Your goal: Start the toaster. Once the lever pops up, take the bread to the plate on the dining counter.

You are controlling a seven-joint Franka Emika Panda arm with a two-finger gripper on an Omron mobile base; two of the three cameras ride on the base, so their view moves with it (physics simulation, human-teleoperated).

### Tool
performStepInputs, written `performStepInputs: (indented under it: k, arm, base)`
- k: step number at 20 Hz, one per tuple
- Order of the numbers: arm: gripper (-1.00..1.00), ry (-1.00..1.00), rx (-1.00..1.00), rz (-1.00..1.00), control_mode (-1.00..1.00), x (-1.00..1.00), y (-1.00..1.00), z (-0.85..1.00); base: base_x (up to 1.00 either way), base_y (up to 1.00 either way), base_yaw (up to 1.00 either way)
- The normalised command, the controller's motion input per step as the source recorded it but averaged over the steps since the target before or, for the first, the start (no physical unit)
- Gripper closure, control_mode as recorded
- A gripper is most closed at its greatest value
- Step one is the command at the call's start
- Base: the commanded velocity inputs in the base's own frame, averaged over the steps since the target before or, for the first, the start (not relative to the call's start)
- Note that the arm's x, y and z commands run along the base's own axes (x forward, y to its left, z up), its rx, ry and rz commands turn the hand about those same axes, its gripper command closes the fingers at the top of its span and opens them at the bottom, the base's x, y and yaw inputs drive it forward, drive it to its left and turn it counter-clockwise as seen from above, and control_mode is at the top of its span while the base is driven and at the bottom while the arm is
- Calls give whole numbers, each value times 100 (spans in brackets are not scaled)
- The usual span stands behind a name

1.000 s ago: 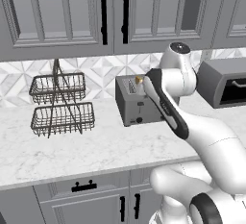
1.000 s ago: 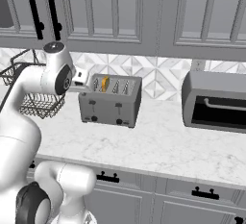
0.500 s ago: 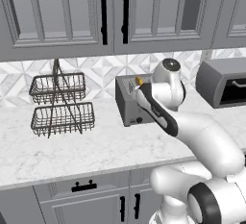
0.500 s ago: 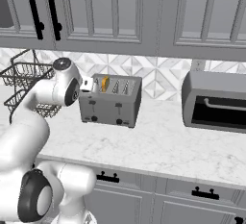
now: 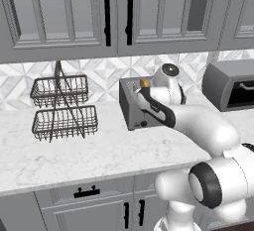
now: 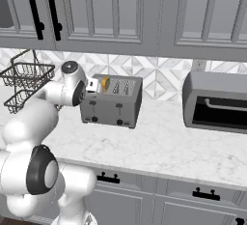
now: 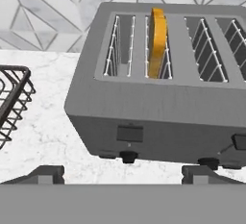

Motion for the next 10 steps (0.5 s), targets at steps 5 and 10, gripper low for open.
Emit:
performStepInputs:
  k: [5,10]
  arm:
    - [100,1,0,0,-100,36,0,-20]
    - [100,0,0,0,-100,36,0,-24]
  base:
    - [0,0,0]
    - [0,0,0]
